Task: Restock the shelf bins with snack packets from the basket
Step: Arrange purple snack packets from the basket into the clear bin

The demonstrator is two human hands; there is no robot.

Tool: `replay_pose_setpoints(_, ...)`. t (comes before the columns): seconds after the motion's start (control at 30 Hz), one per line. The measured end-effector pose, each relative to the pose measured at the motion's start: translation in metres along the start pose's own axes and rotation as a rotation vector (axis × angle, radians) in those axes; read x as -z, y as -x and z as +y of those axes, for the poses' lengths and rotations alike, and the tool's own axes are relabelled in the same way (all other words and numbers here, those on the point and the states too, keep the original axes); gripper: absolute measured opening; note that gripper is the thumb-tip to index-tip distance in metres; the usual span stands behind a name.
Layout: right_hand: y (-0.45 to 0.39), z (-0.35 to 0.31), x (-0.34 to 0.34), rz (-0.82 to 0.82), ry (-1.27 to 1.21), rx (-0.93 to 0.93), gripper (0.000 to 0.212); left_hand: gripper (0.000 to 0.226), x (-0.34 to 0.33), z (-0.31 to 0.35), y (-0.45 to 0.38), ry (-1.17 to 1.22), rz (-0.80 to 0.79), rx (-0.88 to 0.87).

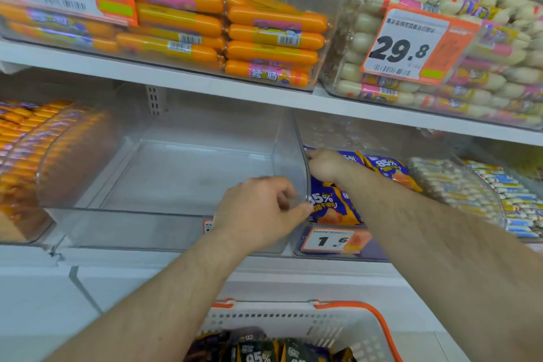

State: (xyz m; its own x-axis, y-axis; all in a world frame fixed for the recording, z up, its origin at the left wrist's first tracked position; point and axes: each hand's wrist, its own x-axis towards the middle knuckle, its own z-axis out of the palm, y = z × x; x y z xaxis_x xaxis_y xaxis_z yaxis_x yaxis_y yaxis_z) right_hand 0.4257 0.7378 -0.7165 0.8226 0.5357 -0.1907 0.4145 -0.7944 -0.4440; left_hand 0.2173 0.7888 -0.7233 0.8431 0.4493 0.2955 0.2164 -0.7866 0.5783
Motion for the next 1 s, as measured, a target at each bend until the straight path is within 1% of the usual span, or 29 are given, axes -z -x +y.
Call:
replay_pose_setpoints(0.07,0.012,0.002,0.001,0.140,-0.106,0.018,0.027,0.027,0.006,0.004,0.005,0.131,0.120,-0.038)
replay_pose_setpoints(0.13,0.036,0.004,0.001,0.261,-0.286,0.070,0.021,0.020,0.011,0.008,0.011,0.267,0.235,-0.061)
replay_pose_setpoints(0.17,0.052,0.004,0.000,0.299,-0.361,0.090,0.019,0.018,0.012,0.010,0.014,0.340,0.250,-0.057)
replay_pose_setpoints(0.2,0.069,0.005,-0.003,0.359,-0.378,0.124,0.018,0.020,0.012,0.011,0.019,0.405,0.229,-0.050)
replay_pose_setpoints(0.23,0.087,0.008,-0.008,0.478,-0.334,0.181,0.019,0.025,0.010,0.012,0.025,0.454,0.165,-0.052)
replay_pose_setpoints(0.27,0.105,0.012,-0.014,0.659,-0.282,0.281,0.021,0.029,0.006,0.011,0.032,0.474,0.065,-0.064)
replay_pose_setpoints(0.3,0.122,0.016,-0.018,0.864,-0.260,0.421,0.022,0.032,0.000,0.010,0.040,0.458,-0.044,-0.079)
replay_pose_setpoints(0.33,0.138,0.020,-0.023,1.024,-0.257,0.567,0.022,0.037,-0.006,0.006,0.047,0.403,-0.147,-0.098)
replay_pose_setpoints(0.37,0.151,0.025,-0.031,1.104,-0.266,0.686,0.024,0.039,-0.012,0.002,0.054,0.319,-0.243,-0.116)
replay_pose_setpoints(0.4,0.161,0.031,-0.041,1.115,-0.263,0.767,0.027,0.038,-0.017,-0.002,0.060,0.220,-0.335,-0.133)
replay_pose_setpoints(0.43,0.167,0.039,-0.057,1.062,-0.264,0.804,0.030,0.033,-0.020,-0.006,0.064,0.115,-0.427,-0.147)
replay_pose_setpoints(0.47,0.173,0.046,-0.075,0.965,-0.279,0.801,0.030,0.027,-0.024,-0.011,0.066,0.010,-0.516,-0.164)
replay_pose_setpoints(0.5,0.177,0.056,-0.099,0.817,-0.295,0.738,0.029,0.022,-0.025,-0.014,0.069,-0.083,-0.599,-0.170)
replay_pose_setpoints(0.53,0.181,0.068,-0.125,0.617,-0.290,0.622,0.029,0.018,-0.026,-0.018,0.072,-0.153,-0.682,-0.159)
replay_pose_setpoints(0.6,0.187,0.097,-0.179,0.108,-0.194,0.328,0.037,0.019,-0.027,-0.025,0.076,-0.212,-0.836,-0.133)
replay_pose_setpoints(0.63,0.190,0.112,-0.205,-0.087,-0.105,0.253,0.039,0.019,-0.028,-0.028,0.077,-0.221,-0.900,-0.127)
replay_pose_setpoints(0.67,0.191,0.124,-0.226,-0.237,-0.017,0.201,0.037,0.018,-0.028,-0.029,0.077,-0.232,-0.945,-0.124)
replay_pose_setpoints(0.7,0.193,0.129,-0.242,-0.346,0.062,0.151,0.032,0.020,-0.029,-0.029,0.077,-0.246,-0.970,-0.117)
replay_pose_setpoints(0.77,0.195,0.126,-0.266,-0.465,0.168,0.076,0.025,0.028,-0.033,-0.029,0.076,-0.280,-0.997,-0.102)
replay_pose_setpoints(0.8,0.195,0.122,-0.278,-0.507,0.184,0.049,0.033,0.031,-0.036,-0.030,0.076,-0.293,-1.012,-0.096)
replay_pose_setpoints(0.87,0.198,0.111,-0.304,-0.574,0.232,0.006,0.063,0.035,-0.040,-0.033,0.076,-0.312,-1.042,-0.095)
replay_pose_setpoints(0.9,0.200,0.106,-0.314,-0.592,0.288,0.013,0.071,0.034,-0.041,-0.034,0.076,-0.323,-1.052,-0.099)
replay_pose_setpoints(0.93,0.202,0.102,-0.324,-0.599,0.352,0.026,0.074,0.029,-0.042,-0.037,0.076,-0.329,-1.054,-0.104)
replay_pose_setpoints(1.0,0.206,0.097,-0.336,-0.577,0.422,0.040,0.068,0.016,-0.045,-0.045,0.076,-0.331,-1.045,-0.111)
